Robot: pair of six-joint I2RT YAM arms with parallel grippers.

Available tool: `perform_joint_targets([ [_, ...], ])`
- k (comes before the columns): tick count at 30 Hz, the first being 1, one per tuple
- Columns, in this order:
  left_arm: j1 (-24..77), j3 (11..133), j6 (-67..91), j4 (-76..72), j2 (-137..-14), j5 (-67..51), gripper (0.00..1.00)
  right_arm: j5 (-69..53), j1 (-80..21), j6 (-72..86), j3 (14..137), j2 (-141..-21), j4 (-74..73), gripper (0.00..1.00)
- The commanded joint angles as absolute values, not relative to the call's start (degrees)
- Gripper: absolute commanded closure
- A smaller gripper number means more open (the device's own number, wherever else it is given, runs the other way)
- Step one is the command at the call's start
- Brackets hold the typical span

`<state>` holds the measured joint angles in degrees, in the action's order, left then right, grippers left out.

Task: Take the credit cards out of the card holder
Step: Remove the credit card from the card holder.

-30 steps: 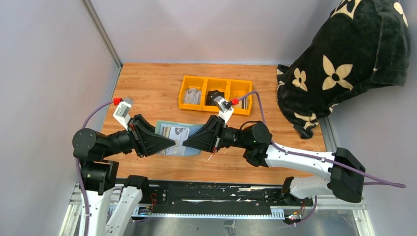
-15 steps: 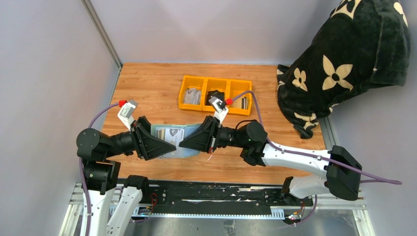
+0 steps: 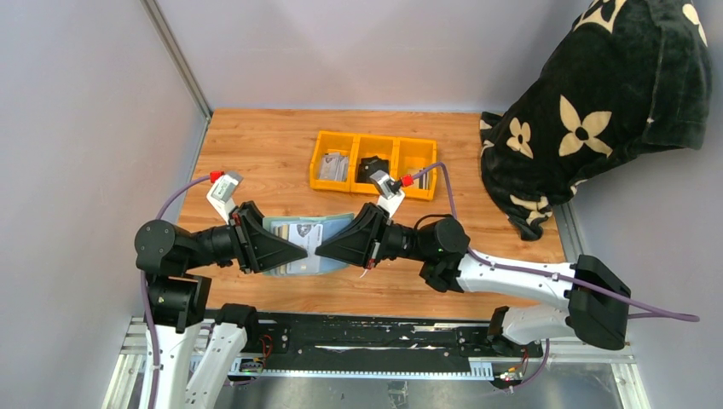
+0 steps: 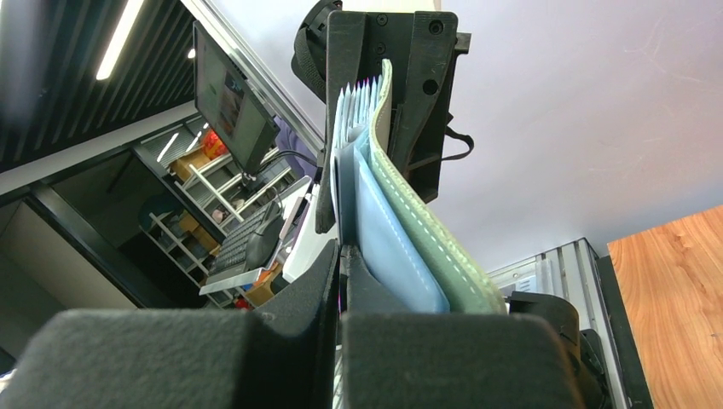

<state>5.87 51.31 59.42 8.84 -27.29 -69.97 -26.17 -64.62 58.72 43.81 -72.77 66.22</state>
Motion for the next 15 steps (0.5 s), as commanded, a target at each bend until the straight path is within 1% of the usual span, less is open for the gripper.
perform_joint_targets([
  [1, 6.2, 54.5, 61.2, 5.5, -26.8, -72.9, 0.77, -24.3, -64.2, 57.8, 41.2, -69.7, 68.2, 1.00],
  [9, 6.2, 55.1, 59.1, 7.3, -27.0, -71.8, 0.75, -24.5, -64.2, 57.0, 41.3, -68.0, 65.4, 1.00],
  [11, 6.2, 55.2, 57.5, 8.8, -26.9, -71.2, 0.75, -25.4, -64.2, 57.1, 42.6, -68.5, 64.7, 0.84],
  [12, 6.2, 55.2, 57.0, 9.3, -26.9, -71.1, 0.75, -25.8, -64.3, 57.2, 43.1, -68.9, 64.6, 0.78],
  [14, 6.2, 55.3, 55.7, 10.8, -26.8, -70.8, 0.75, -26.7, -64.3, 57.3, 44.1, -69.7, 64.2, 0.72],
  [15, 6.2, 55.5, 54.9, 11.7, -26.9, -70.6, 0.75, -27.0, -64.3, 57.2, 44.6, -70.0, 63.9, 0.71],
])
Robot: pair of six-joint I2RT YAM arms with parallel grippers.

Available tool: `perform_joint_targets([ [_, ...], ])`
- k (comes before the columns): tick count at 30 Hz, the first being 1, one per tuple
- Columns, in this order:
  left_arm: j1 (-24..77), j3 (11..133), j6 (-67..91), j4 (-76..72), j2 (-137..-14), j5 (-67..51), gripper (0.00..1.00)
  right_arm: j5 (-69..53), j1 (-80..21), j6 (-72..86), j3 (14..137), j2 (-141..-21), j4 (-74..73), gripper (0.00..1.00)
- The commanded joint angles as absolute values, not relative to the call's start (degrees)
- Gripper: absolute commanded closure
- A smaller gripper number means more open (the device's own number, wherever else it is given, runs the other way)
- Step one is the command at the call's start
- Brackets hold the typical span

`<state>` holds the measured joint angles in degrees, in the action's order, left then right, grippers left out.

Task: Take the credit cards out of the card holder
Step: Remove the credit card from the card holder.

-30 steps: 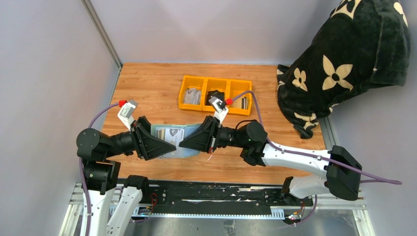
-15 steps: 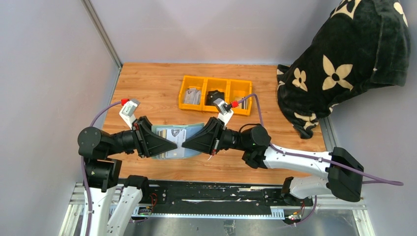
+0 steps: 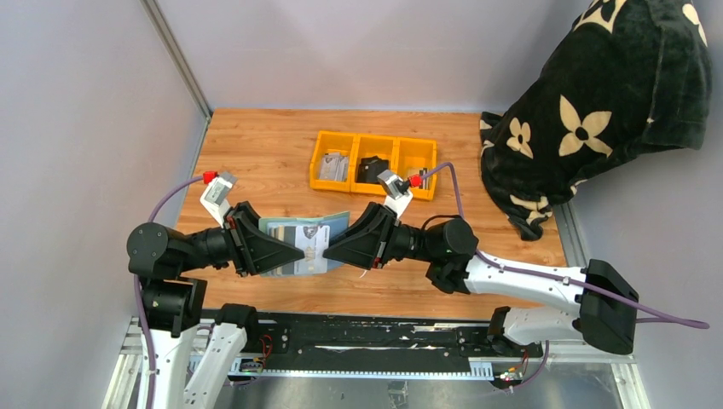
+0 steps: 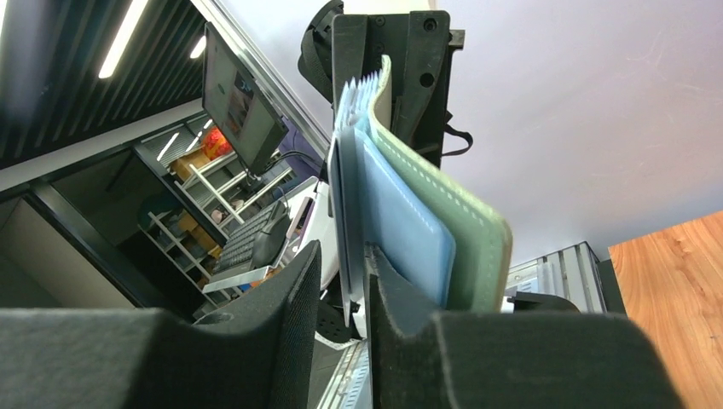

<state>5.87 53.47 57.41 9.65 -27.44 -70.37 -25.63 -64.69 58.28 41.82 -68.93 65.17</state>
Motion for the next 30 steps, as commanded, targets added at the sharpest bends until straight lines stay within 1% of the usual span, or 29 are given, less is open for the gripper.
perform_joint_targets([
  [1, 6.3, 55.6, 54.2, 12.5, -26.9, -70.4, 0.75, -27.2, -64.3, 57.2, 45.0, -70.2, 63.8, 0.71],
  [6, 6.2, 55.8, 52.3, 14.1, -26.8, -70.3, 0.76, -27.6, -64.3, 57.1, 45.5, -70.7, 63.7, 0.67],
  [7, 6.2, 55.8, 51.8, 14.4, -26.8, -70.0, 0.77, -27.6, -64.3, 57.1, 45.5, -70.6, 63.7, 0.70],
  [12, 6.2, 56.5, 48.8, 17.6, -27.5, -68.6, 0.83, -26.1, -64.3, 55.8, 44.1, -69.1, 62.4, 0.97],
  [13, 6.2, 56.6, 48.8, 17.6, -27.7, -68.8, 0.84, -25.6, -64.2, 55.4, 43.4, -68.4, 61.8, 1.00],
  [17, 6.2, 57.9, 46.4, 19.4, -28.3, -69.0, 0.86, -25.0, -62.4, 54.8, 40.9, -64.9, 59.6, 1.00],
  [22, 6.2, 60.2, 40.7, 24.6, -28.8, -68.4, 0.86, -25.7, -56.8, 55.8, 38.5, -58.1, 52.7, 1.00],
  [26, 6.2, 61.1, 33.7, 29.7, -29.4, -66.8, 0.89, -27.5, -48.7, 56.0, 38.8, -53.8, 45.5, 1.00],
  [28, 6.2, 62.3, 27.9, 35.9, -30.0, -65.3, 0.90, -28.8, -42.3, 55.8, 40.3, -52.2, 39.6, 1.00],
  [30, 6.2, 63.6, 22.4, 41.1, -30.8, -63.0, 0.90, -29.5, -38.2, 54.2, 42.6, -52.5, 35.0, 1.00],
])
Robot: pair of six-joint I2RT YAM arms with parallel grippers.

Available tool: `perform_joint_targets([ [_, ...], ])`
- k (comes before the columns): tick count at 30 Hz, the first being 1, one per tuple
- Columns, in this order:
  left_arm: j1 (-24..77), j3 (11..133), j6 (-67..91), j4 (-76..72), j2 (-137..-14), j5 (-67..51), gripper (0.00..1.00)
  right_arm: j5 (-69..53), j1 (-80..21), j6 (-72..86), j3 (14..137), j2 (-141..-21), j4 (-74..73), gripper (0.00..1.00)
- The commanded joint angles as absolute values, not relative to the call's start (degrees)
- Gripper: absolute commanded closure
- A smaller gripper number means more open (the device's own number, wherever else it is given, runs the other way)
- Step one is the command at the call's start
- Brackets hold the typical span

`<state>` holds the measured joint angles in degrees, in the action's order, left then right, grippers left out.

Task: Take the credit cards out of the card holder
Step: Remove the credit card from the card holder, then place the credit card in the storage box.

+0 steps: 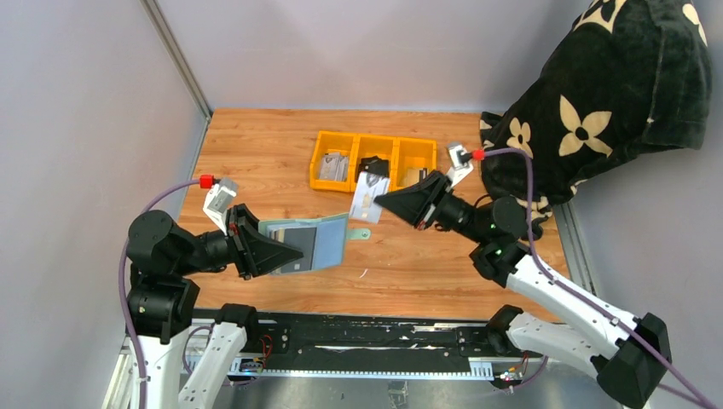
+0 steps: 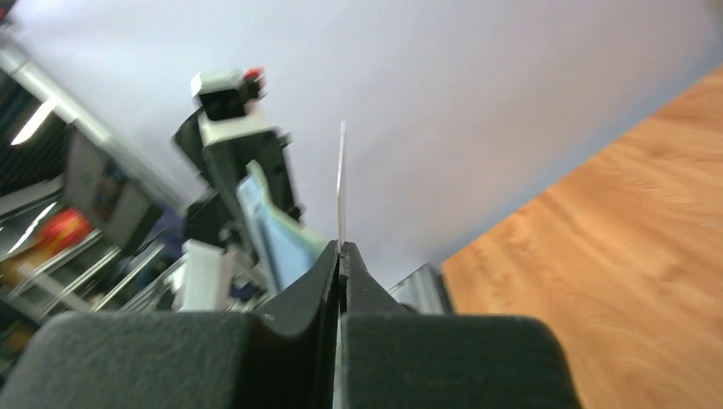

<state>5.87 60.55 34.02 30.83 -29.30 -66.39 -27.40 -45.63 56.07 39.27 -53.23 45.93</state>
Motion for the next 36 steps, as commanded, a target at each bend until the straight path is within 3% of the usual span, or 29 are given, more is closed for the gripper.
perform_joint_targets([
  [1, 6.2, 64.2, 19.8, 43.6, -31.2, -61.7, 0.90, -29.1, -35.4, 52.4, 44.9, -53.6, 31.3, 1.00],
  [8, 6.2, 66.7, 15.3, 47.1, -32.0, -59.7, 0.89, -27.4, -31.2, 40.7, 62.3, -76.0, 18.9, 1.00],
  [21, 6.2, 65.5, 13.0, 47.0, -33.1, -62.6, 0.89, -25.6, -31.1, 39.0, 93.9, -119.6, 16.6, 1.00],
  [30, 6.2, 66.1, 11.6, 47.2, -34.2, -63.7, 0.90, -23.4, -32.2, 37.6, 109.5, -134.8, 11.3, 1.00],
  [36, 6.2, 66.8, 11.3, 47.1, -35.1, -64.2, 0.90, -21.2, -33.4, 36.3, 113.2, -138.0, 8.8, 1.00],
])
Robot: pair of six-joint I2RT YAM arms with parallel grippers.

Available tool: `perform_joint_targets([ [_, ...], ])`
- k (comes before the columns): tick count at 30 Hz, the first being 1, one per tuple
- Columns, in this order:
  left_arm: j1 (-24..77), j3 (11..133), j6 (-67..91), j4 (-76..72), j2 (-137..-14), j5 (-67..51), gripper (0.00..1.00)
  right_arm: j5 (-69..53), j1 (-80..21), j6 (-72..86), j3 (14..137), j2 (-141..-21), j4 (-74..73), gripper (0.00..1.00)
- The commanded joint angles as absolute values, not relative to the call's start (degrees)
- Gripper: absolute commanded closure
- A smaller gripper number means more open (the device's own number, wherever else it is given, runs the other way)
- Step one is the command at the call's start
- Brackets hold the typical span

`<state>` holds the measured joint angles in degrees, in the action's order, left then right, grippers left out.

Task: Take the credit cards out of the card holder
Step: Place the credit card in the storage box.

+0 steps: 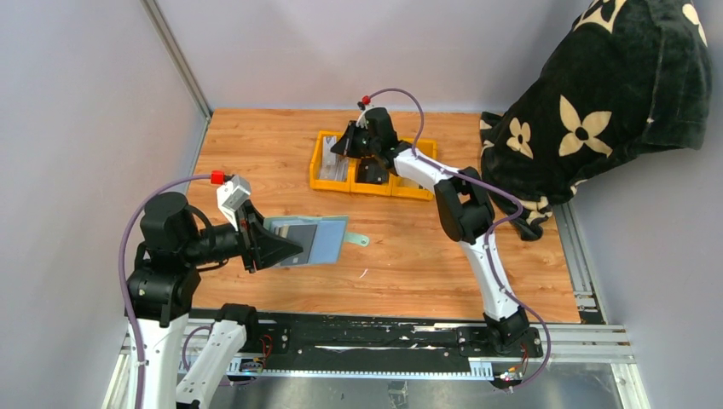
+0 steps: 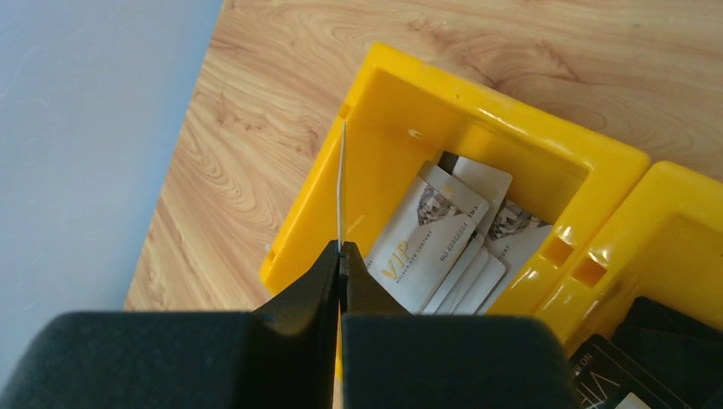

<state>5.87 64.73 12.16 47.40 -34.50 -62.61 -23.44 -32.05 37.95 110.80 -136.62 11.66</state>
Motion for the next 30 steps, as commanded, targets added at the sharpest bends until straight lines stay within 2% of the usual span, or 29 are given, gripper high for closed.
perform_joint_targets([
  [1, 6.2, 67.0, 11.3, 47.1, -35.2, -64.2, 0.90, -20.8, -33.5, 36.6, 113.1, -138.0, 8.8, 1.00],
  [3, 6.2, 67.4, 11.3, 47.1, -35.4, -64.4, 0.90, -20.2, -33.9, 36.6, 112.6, -137.9, 8.8, 0.98],
  [6, 6.2, 68.0, 11.4, 47.1, -35.6, -64.5, 0.90, -19.8, -34.6, 35.8, 112.8, -137.7, 8.2, 0.87],
  [9, 6.2, 68.2, 11.6, 47.1, -35.5, -64.5, 0.90, -19.4, -34.8, 35.7, 112.2, -136.5, 7.8, 0.83],
  [13, 6.2, 68.5, 11.8, 47.1, -35.1, -64.4, 0.90, -18.7, -34.7, 35.1, 109.8, -132.6, 8.2, 0.69],
  [19, 6.2, 69.0, 12.5, 47.1, -34.2, -64.4, 0.90, -16.0, -33.5, 31.7, 103.0, -122.8, 10.0, 0.63],
  [22, 6.2, 69.3, 12.7, 47.0, -34.1, -64.5, 0.89, -13.8, -33.1, 29.0, 100.3, -119.1, 8.9, 0.52],
  [24, 6.2, 69.6, 12.8, 47.1, -34.1, -64.6, 0.89, -11.2, -32.9, 27.0, 99.5, -117.8, 6.6, 0.48],
  [28, 6.3, 70.0, 13.0, 47.1, -33.9, -64.3, 0.89, -6.5, -32.7, 23.4, 97.8, -117.6, 1.7, 0.47],
  [30, 6.2, 70.0, 13.0, 47.1, -33.8, -64.3, 0.89, -6.1, -32.8, 22.6, 95.4, -117.4, 1.8, 0.41],
])
